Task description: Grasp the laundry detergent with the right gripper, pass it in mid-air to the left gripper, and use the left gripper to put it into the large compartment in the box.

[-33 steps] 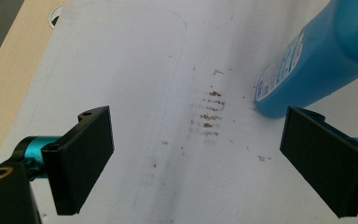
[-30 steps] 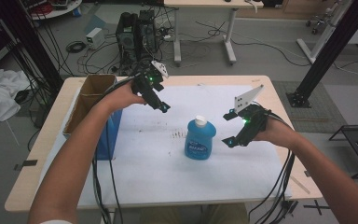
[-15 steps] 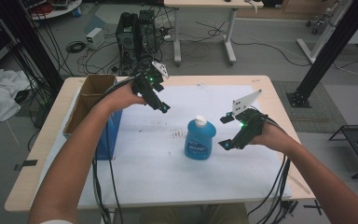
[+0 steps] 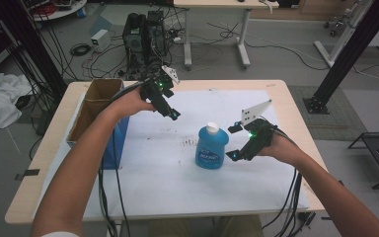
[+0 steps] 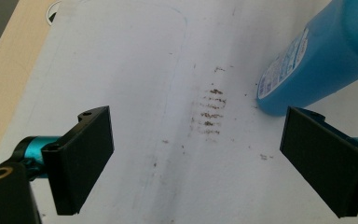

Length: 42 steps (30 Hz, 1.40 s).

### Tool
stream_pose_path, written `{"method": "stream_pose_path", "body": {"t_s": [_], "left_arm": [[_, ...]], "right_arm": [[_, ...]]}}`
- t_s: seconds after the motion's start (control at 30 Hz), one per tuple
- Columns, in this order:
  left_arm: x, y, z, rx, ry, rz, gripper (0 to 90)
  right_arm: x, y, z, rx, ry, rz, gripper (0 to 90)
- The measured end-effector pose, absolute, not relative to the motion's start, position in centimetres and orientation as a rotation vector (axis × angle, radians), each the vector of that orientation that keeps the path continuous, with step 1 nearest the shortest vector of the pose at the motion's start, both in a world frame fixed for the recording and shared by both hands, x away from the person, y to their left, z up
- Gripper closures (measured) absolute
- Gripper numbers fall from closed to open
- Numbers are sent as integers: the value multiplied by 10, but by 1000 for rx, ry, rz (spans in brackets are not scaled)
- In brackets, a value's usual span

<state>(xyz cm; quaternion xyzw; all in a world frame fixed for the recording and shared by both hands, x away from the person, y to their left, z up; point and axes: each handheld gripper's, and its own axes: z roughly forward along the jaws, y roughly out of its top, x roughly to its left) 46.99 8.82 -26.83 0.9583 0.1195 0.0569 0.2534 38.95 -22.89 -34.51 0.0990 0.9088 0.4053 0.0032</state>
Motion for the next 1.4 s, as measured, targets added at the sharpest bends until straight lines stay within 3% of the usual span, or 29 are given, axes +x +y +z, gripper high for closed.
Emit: {"method": "stream_pose_path", "body": {"t_s": [1.4], "left_arm": [[470,88,-270,2601,342,156,96]], "right_arm": [[387,-200,-379,334,2750,1428,35]]}}
